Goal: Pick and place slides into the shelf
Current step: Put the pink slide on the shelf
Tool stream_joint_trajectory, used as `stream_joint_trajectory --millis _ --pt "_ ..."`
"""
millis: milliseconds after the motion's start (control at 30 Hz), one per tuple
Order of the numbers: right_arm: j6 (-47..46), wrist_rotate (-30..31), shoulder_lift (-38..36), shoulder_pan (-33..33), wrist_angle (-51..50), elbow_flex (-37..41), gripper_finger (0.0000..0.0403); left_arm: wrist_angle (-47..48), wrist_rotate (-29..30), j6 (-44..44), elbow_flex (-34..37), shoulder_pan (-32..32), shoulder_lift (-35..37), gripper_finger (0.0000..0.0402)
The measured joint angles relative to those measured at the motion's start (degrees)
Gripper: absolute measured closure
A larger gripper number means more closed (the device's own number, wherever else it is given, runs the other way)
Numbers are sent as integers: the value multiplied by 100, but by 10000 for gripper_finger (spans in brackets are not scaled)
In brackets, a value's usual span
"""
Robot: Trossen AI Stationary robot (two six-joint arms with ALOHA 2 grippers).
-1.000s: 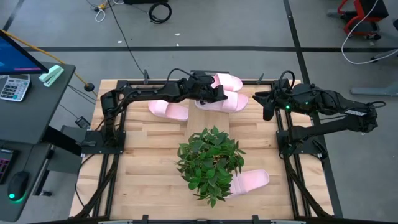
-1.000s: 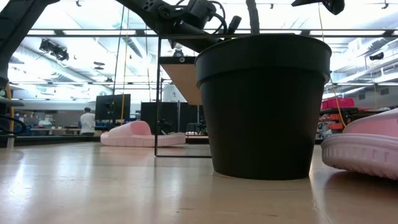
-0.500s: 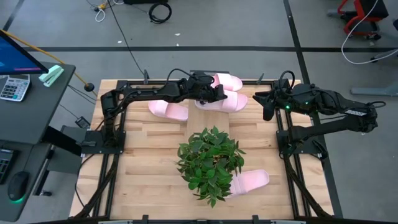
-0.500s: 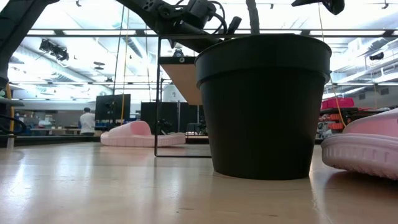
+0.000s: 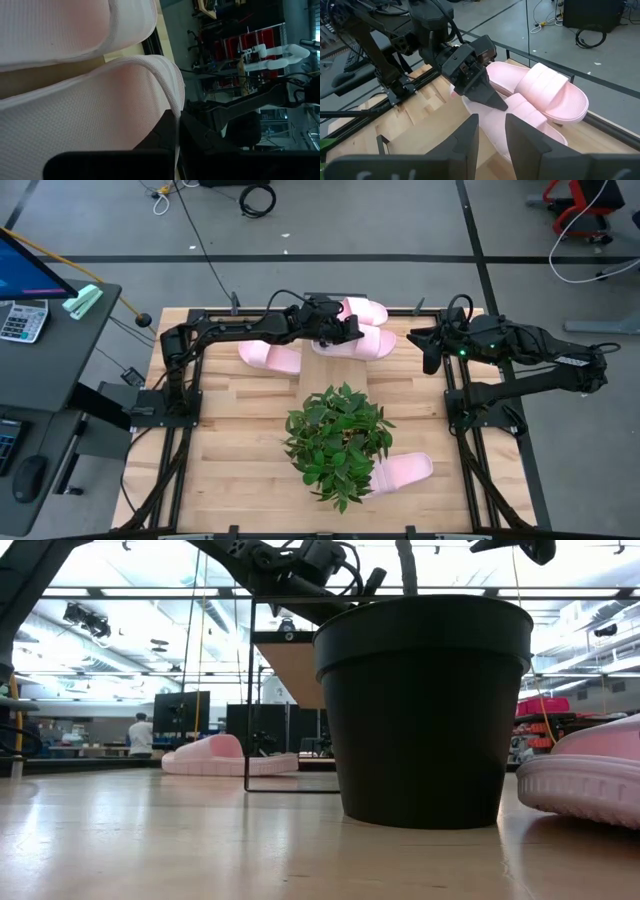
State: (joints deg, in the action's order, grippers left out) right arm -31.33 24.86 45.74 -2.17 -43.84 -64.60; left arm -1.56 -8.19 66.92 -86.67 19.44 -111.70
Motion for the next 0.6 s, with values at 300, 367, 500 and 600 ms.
stream_joint_trajectory --millis 300,367,500,600 --pt "-4 1 1 -1 3 0 300 165 54 -2 13 25 144 392" --pt "-4 0 3 0 5 0 300 222 63 -9 13 57 175 392" --pt "-4 -2 2 0 7 0 300 379 94 -59 20 93 253 392" --pt "-4 1 4 -1 4 0 300 385 101 -64 22 103 296 392"
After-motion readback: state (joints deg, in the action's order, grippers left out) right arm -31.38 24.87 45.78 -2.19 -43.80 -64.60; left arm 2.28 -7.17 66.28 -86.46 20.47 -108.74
